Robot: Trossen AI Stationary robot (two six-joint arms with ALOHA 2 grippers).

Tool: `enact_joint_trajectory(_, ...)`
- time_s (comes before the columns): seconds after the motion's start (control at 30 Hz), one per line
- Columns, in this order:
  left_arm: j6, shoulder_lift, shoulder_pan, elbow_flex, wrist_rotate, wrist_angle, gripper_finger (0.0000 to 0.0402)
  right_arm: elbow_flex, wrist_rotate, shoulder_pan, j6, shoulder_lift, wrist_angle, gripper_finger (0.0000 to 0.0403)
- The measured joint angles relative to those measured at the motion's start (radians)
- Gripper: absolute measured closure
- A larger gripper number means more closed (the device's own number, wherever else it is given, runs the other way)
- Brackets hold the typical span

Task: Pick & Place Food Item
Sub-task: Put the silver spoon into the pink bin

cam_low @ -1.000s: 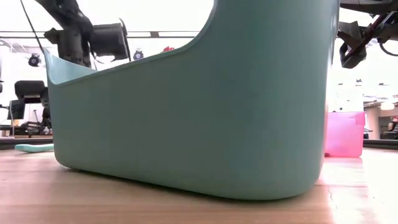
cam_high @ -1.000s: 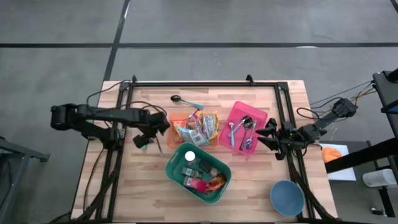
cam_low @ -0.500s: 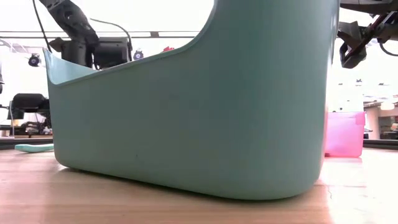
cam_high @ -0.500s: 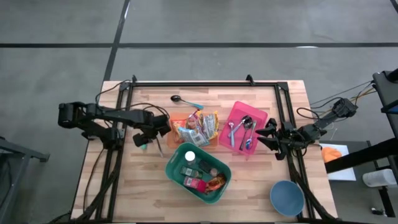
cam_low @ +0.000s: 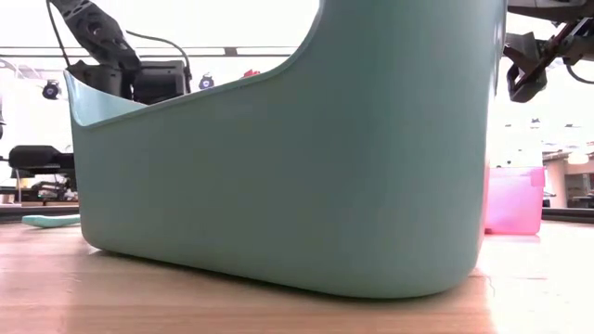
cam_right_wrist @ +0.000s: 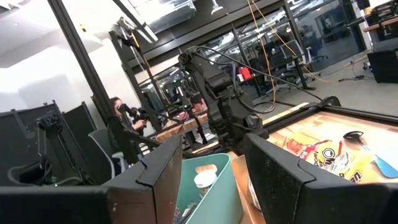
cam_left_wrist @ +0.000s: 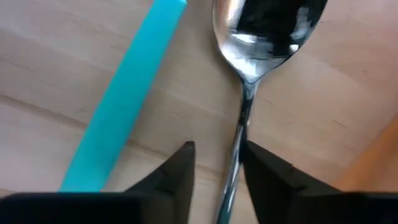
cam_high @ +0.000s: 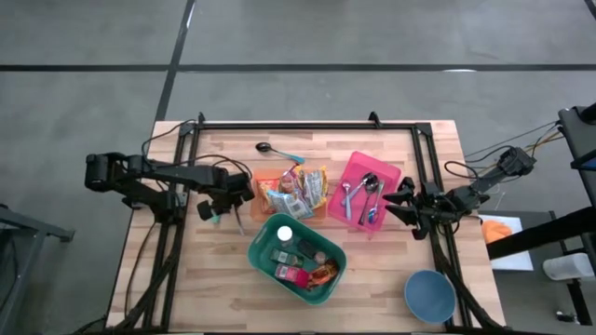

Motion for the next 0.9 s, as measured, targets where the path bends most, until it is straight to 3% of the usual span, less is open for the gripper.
enact_joint_trajectory(0.3,-0.006,0.002,0.0,-0.001,-0.006,0.022,0.0389,0.0,0.0,0.0,0.0,0.0,0.0,0.0232)
enact_joint_trajectory(0.6,-0.006,-0.022,0.0,-0.004,-0.011,0.025,0.0397,0.0,0.0,0.0,0.0,0.0,0.001,0.0232)
enact_joint_trajectory(0.9,-0.013,-0.19,-0.001,-0.005,-0.075,-0.016,0.04,0.0,0.0,0.0,0.0,0.0,0.002,0.0232)
